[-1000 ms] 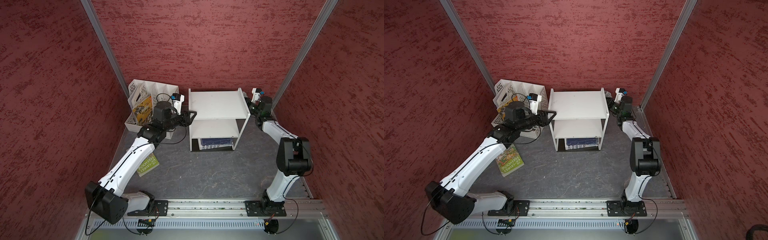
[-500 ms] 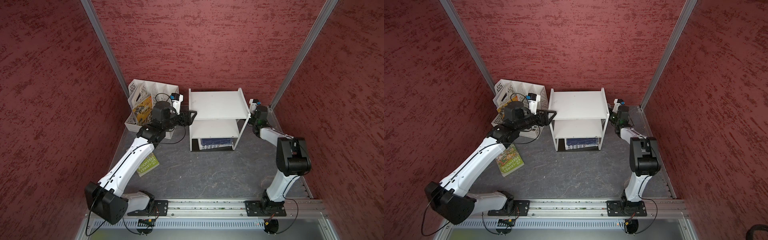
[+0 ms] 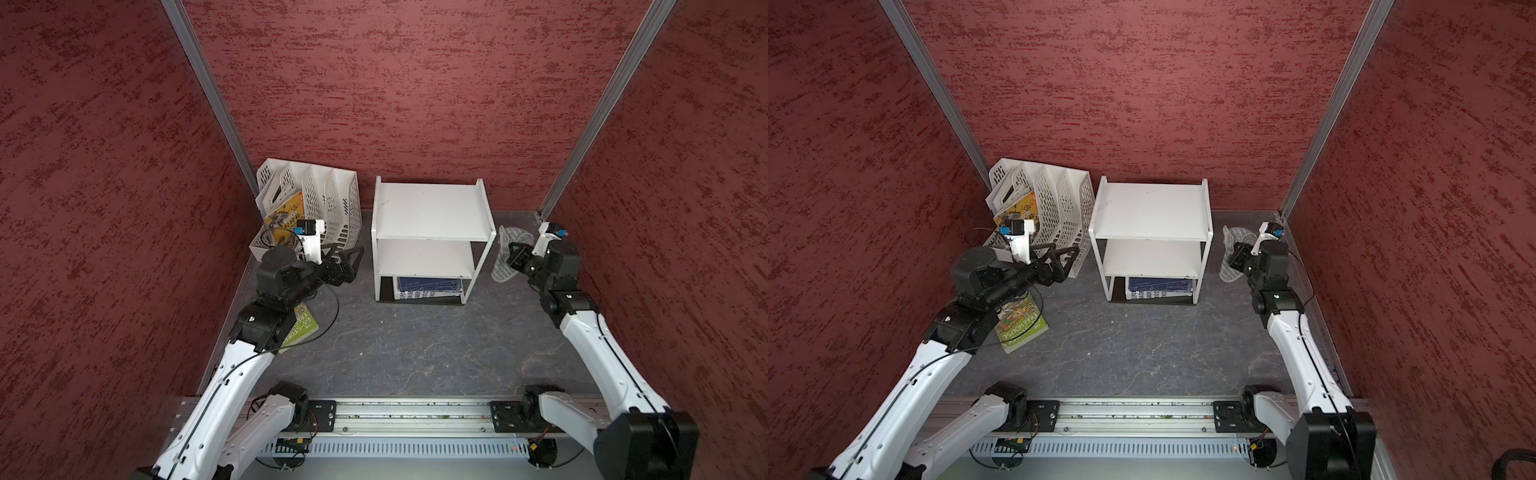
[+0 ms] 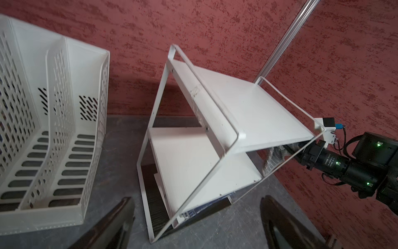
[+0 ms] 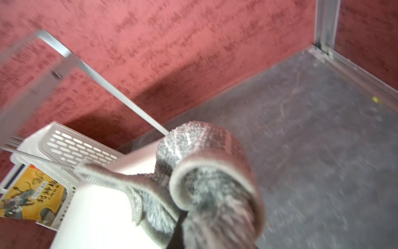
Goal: Wipe the bookshelf clean with a cloth
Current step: Wipe the dust from the shelf, then adjust the cleaning item.
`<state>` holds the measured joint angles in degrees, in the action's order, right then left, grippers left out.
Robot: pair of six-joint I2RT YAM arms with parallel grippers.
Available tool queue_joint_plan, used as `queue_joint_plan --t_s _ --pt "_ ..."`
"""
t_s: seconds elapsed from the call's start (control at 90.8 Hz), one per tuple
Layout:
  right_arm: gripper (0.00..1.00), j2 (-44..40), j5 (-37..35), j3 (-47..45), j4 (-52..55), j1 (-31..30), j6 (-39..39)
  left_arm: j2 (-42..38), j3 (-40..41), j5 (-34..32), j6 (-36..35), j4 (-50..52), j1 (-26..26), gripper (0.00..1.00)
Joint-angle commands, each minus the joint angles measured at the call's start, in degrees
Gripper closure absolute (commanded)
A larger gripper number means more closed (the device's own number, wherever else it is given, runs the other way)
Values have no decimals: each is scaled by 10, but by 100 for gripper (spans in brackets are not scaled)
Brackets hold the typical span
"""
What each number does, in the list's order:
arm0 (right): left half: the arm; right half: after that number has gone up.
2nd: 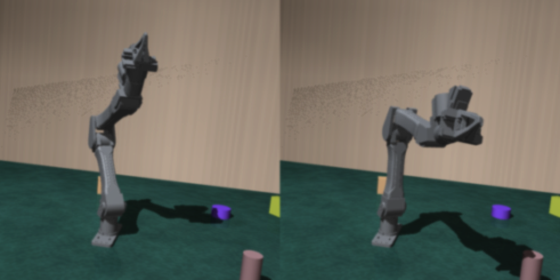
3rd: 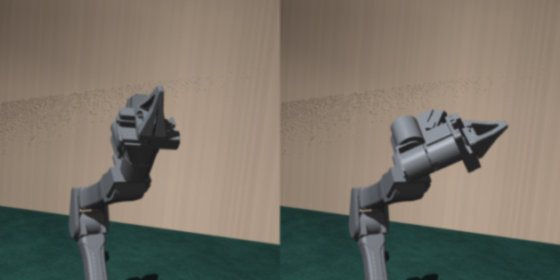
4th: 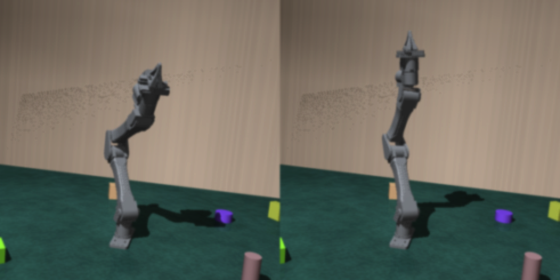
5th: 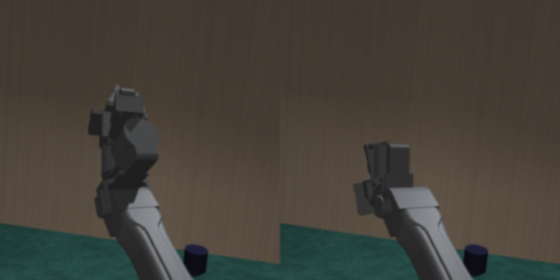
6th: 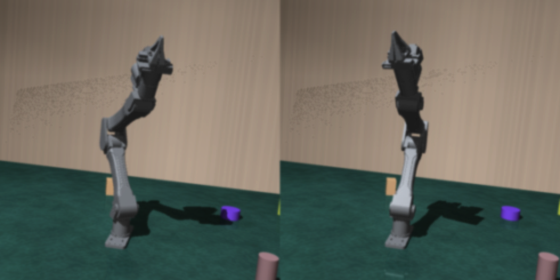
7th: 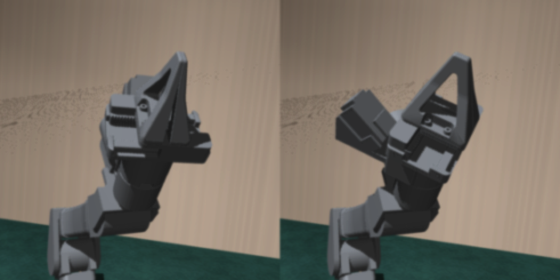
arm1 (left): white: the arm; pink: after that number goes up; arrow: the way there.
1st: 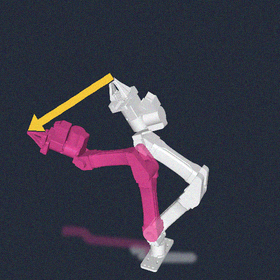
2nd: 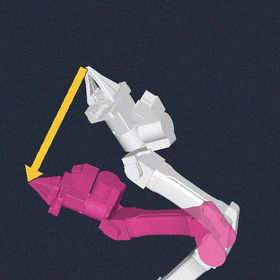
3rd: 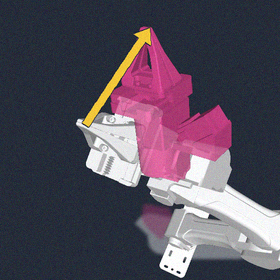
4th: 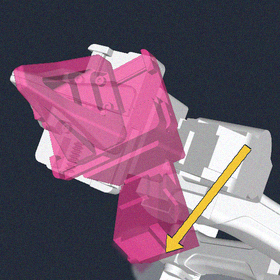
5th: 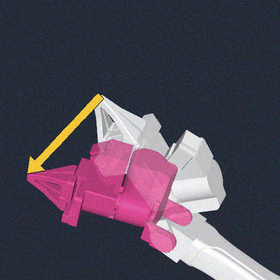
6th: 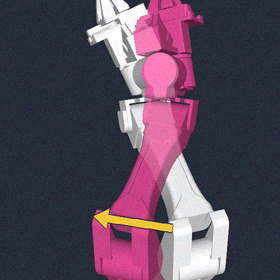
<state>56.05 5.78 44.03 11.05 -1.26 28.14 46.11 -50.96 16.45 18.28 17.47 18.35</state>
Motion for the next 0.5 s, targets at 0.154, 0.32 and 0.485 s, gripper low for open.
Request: queue_joint_plan --t_s 0.154,0.32,0.485 --pt "98 -211 5 -43 205 -29 2 -70 97 -7 60 -11 99 12" --pt "98 -317 198 -69 251 -32 23 -75 155 -6 90 -67 208 15" --pt "98 -390 409 -113 209 -34 80 -18 187 -33 105 -182 333 12"
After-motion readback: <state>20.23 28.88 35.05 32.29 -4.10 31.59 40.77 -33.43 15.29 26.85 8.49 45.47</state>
